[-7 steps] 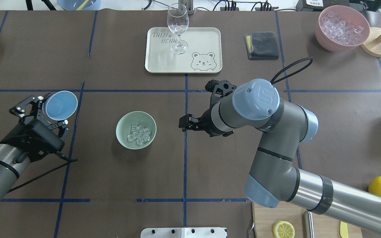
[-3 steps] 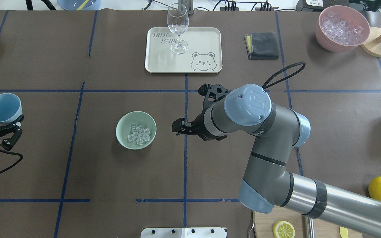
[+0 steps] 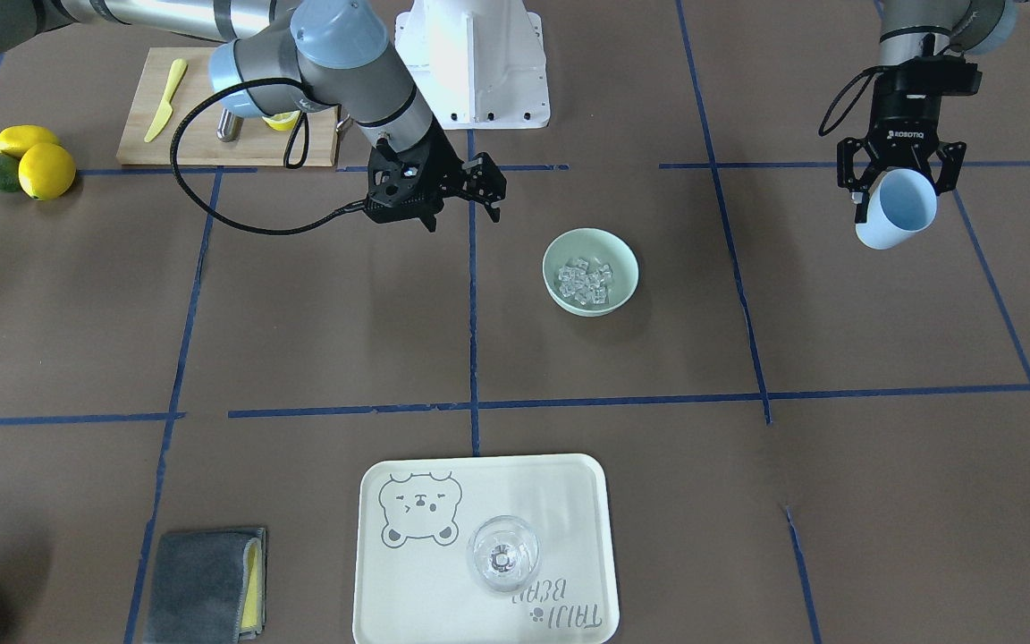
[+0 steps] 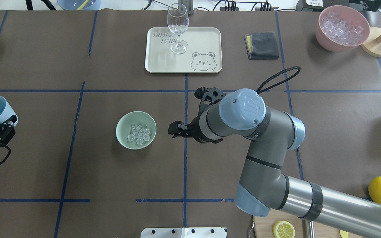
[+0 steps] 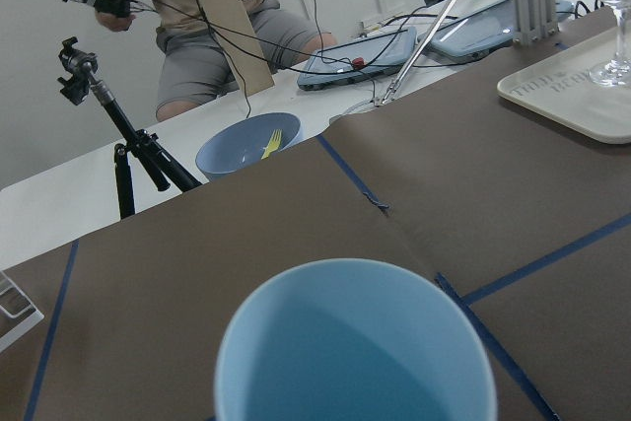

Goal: Pour ice into bowl

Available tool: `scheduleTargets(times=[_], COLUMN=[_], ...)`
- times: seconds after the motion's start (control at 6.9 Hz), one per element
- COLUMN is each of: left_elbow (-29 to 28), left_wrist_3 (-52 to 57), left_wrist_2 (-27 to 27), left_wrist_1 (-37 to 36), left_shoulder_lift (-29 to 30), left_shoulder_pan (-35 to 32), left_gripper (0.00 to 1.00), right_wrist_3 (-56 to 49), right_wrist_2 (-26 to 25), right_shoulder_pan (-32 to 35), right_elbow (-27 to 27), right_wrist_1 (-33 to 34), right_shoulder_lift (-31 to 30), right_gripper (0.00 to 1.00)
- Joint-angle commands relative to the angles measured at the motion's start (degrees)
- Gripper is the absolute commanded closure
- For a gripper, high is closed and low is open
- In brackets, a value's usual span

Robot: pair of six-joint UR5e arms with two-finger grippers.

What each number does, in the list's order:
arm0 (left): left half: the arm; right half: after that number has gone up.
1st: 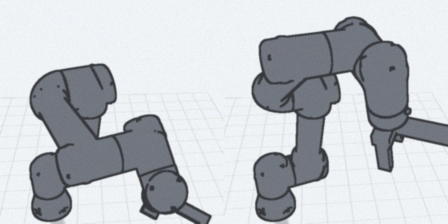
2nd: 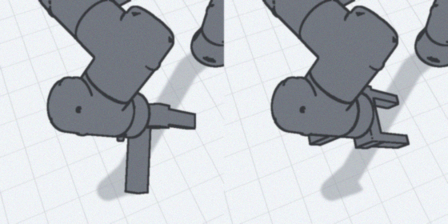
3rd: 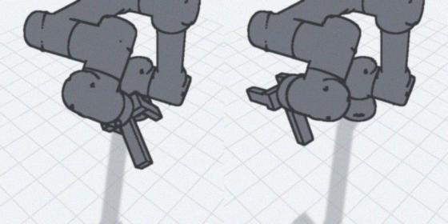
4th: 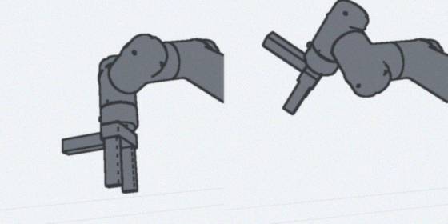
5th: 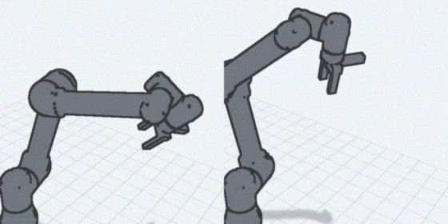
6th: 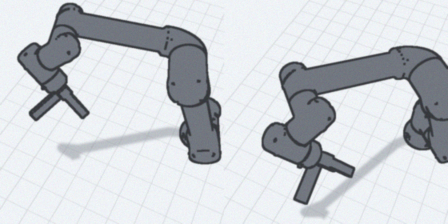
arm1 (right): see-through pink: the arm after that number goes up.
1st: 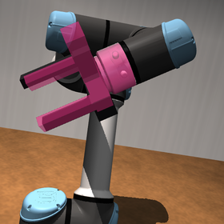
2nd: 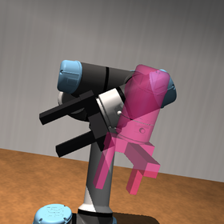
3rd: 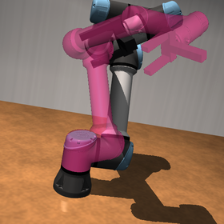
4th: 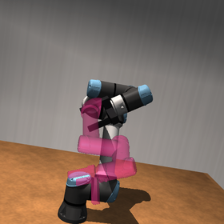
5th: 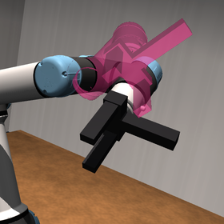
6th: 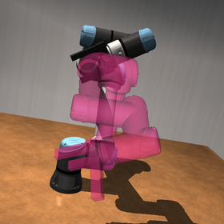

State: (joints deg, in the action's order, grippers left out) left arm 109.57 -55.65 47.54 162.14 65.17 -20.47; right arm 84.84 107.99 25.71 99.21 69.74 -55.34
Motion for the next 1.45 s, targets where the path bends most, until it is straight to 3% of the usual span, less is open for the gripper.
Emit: scheduleTargets(times=[0.0, 0.29, 0.44, 0.58, 0.87, 1.16, 1.31], left_elbow=[-5.1, -11.4, -14.4, -14.6, -15.1, -15.1, -15.1], left_wrist_3=[-6.7, -7.2, -7.3, -7.3, -9.1, -9.1, -9.1], left_wrist_2=[-10.4, -19.0, -21.9, -21.9, -21.9, -21.6, -21.4], left_wrist_1=[0.1, 0.0, 0.0, 0.0, -0.5, -0.6, -0.9], left_shoulder_lift=[1.2, 4.9, 6.8, 6.9, 7.0, 7.4, 7.7], left_shoulder_pan=[0.2, 0.3, 0.3, 0.3, 0.7, 0.8, 1.0], left_gripper=[1.0, 1.0, 1.0, 1.0, 1.0, 1.0, 1.0], right_wrist_3=[0.2, 0.2, 0.2, 0.1, -0.3, -0.7, -1.2], right_wrist_2=[-0.1, -0.1, -1.4, -3.1, -4.2, -4.8, -4.8], right_shoulder_pan=[0.0, 0.0, 0.0, -0.2, -1.1, -2.4, -2.8], right_elbow=[-0.1, -3.2, -10.5, -18.4, -27.5, -30.8, -31.2], right_wrist_1=[0.0, 0.4, 0.7, 0.6, 0.6, 0.7, 0.9], right_shoulder_lift=[0.7, 4.0, 10.6, 16.5, 22.0, 22.8, 22.7], right_gripper=[0.0, 0.0, 0.0, 0.0, 0.01, 0.07, 0.15])
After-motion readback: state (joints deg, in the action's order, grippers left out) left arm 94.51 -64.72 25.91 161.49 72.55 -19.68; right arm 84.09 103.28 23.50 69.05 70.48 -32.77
